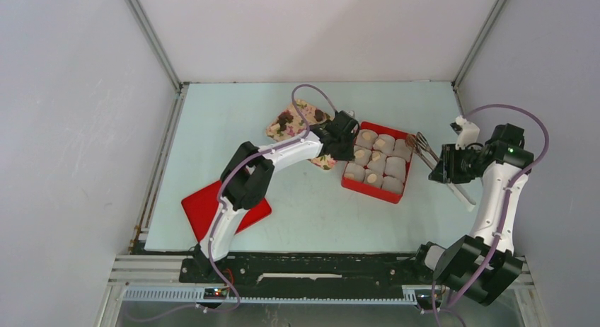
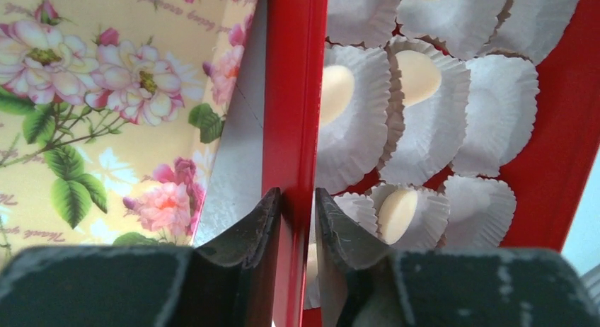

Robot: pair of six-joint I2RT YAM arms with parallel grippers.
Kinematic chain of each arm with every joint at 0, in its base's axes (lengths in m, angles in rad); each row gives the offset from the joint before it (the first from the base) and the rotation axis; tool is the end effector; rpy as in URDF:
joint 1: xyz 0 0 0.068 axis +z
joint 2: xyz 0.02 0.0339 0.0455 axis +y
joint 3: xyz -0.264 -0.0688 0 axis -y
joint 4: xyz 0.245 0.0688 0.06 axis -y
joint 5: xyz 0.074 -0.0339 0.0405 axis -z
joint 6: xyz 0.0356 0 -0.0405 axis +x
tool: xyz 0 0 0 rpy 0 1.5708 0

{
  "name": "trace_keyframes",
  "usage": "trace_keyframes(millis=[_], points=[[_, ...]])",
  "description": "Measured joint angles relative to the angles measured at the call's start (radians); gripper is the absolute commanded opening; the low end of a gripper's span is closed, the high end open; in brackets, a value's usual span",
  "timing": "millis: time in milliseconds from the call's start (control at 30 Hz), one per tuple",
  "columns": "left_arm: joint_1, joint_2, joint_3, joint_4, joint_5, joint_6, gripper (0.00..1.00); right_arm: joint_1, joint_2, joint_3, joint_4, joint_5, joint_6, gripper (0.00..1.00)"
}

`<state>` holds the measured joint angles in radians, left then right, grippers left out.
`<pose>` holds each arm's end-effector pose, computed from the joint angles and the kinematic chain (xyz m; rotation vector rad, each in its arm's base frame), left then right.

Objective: Pack the chocolate

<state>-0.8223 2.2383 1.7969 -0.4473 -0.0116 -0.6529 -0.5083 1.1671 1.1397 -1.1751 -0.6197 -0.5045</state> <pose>0.3403 -0.3658 0.1853 0.2117 2.5555 -0.6010 0.1847 -0.0792 0.3135 -0.1436 2.4882 0.4718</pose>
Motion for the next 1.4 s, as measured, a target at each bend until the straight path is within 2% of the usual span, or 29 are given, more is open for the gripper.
trace_keyframes(millis=[267,367,467,500,533,567,700,900,1033,1267,1400], points=[[-0.002,-0.051,-0.010,0.008,0.094,-0.001,0.42,0.089,0.020,0.000,0.038,0.094,0.027,0.31],[0.002,-0.098,-0.048,0.021,0.122,0.012,0.44,0.142,0.035,0.000,0.047,0.159,0.033,0.31],[0.016,-0.165,-0.117,0.043,0.155,0.046,0.52,0.180,0.079,0.023,0.039,0.233,0.033,0.31],[0.026,-0.188,-0.144,0.056,0.172,0.061,0.62,0.188,0.097,0.034,0.038,0.254,0.033,0.32],[0.041,-0.215,-0.174,0.068,0.190,0.080,0.89,0.196,0.112,0.046,0.036,0.273,0.033,0.32],[0.057,-0.237,-0.198,0.078,0.204,0.097,0.98,0.208,0.134,0.064,0.034,0.303,0.032,0.32],[0.154,-0.328,-0.278,0.095,0.228,0.166,1.00,0.264,0.193,0.097,0.037,0.393,0.031,0.32],[0.282,-0.470,-0.320,0.095,0.236,0.281,1.00,0.349,0.273,0.135,0.033,0.504,0.031,0.32],[0.363,-0.565,-0.346,0.109,0.296,0.308,1.00,0.387,0.319,0.182,0.035,0.559,0.032,0.32],[0.552,-0.581,-0.415,0.251,0.628,0.173,1.00,0.425,0.420,0.262,0.034,0.592,0.049,0.33],[0.620,-0.532,-0.415,0.267,0.741,0.110,1.00,0.437,0.468,0.287,0.031,0.592,0.060,0.34]])
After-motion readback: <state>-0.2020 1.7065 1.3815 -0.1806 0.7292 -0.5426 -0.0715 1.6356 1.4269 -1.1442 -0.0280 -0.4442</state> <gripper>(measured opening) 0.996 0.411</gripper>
